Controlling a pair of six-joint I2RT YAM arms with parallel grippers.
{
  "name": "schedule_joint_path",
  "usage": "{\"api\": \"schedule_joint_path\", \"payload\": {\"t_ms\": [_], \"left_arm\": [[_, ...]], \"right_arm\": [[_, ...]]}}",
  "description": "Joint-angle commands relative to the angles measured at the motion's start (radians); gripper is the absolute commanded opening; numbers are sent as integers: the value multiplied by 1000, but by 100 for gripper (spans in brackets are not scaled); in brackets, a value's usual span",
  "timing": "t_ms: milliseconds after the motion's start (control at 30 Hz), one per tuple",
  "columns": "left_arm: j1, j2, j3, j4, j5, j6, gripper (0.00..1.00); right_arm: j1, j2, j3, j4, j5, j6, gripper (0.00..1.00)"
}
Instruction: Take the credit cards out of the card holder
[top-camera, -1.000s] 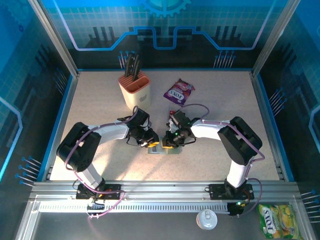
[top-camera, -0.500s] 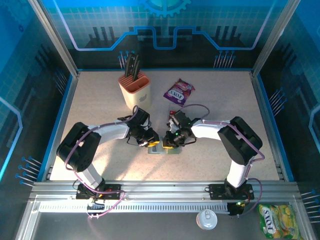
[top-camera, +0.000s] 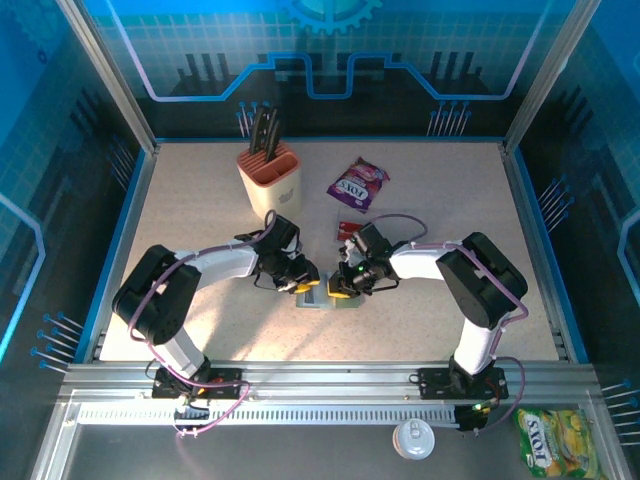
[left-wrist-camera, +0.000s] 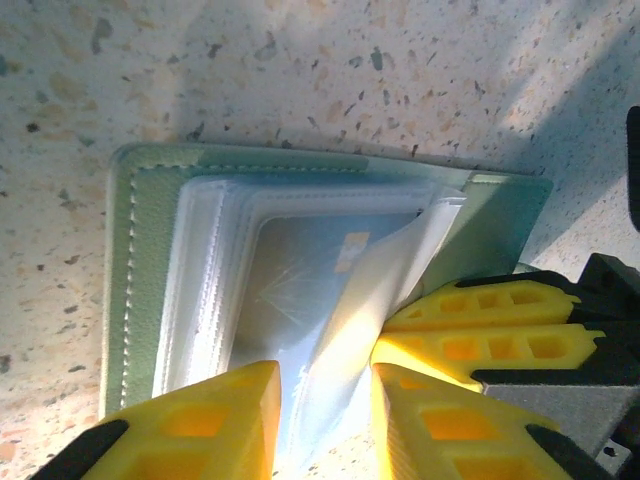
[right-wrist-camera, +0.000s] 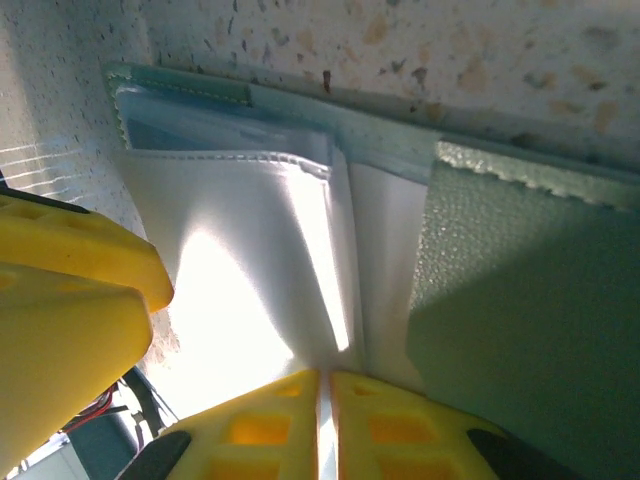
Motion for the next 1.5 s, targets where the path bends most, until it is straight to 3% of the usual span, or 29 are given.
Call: {"api": "schedule_joint_path", "payload": {"t_ms": [0,767,1133,1300,1467], "left_arm": [[-9,-15,6,27,21,-24,30],[-28,26,50,-46,-19,-3,34],[-34,-14,51,-12,-15,-8,28],[-42,-1,78,-120,-86,27,35],[-44,21,79,-109,-76,28,40]], "right_arm": [[-5,5,-25,-16,-1,15,13],[-6,6,-41,8,-5,27,13],[-6,-3,-47,14,-5,28,13],[-7,0,-53,19,-5,32,13],[-7,-2,-51,16,-6,29,14]]}}
